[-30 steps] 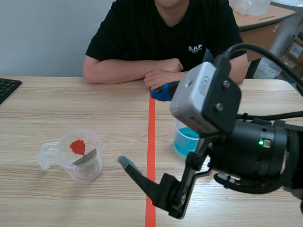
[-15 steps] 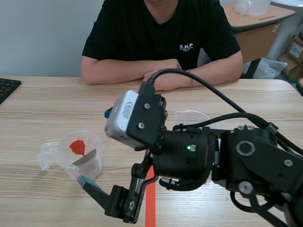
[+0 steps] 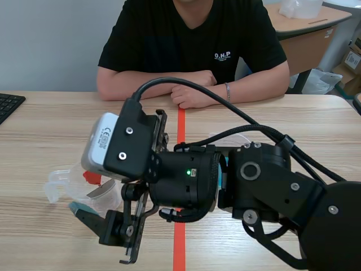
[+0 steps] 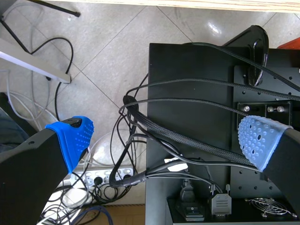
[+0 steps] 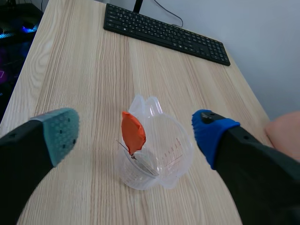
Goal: Do the redox reaction experiment.
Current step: 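Lift the metal plate out of the left beaker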
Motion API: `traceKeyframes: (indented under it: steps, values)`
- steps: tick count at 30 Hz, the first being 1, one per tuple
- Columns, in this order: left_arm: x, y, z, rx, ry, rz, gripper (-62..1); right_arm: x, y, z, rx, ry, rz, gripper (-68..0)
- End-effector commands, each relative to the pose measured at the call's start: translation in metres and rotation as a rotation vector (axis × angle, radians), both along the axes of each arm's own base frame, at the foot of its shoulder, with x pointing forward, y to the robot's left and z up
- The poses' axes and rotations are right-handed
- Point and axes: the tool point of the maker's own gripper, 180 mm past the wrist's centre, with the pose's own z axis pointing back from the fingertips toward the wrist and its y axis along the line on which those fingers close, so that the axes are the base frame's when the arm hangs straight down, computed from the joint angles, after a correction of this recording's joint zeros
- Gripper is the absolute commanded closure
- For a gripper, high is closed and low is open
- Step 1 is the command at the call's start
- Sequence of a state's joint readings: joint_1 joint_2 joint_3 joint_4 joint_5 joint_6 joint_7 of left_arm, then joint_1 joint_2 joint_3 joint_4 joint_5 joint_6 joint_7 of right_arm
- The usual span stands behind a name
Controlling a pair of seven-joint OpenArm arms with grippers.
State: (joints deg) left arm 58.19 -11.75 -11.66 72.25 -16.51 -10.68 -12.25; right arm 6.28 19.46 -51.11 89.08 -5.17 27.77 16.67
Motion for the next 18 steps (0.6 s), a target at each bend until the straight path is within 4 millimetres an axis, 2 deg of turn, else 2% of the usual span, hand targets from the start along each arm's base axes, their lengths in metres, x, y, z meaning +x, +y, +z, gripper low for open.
traceKeyframes:
  steps: [1,18]
  values:
    - [0.0061,0.0019,0.0050,0.003,-0.026,-0.002,-62.3,0.0041,-0.0009,0.0095,0.030,-0.016,-0.003,-40.8]
    - [0.0061,0.0019,0.0050,0.003,-0.026,-0.002,-62.3,0.0083,-0.0030,0.0010,-0.018,-0.011,-0.029,-10.6]
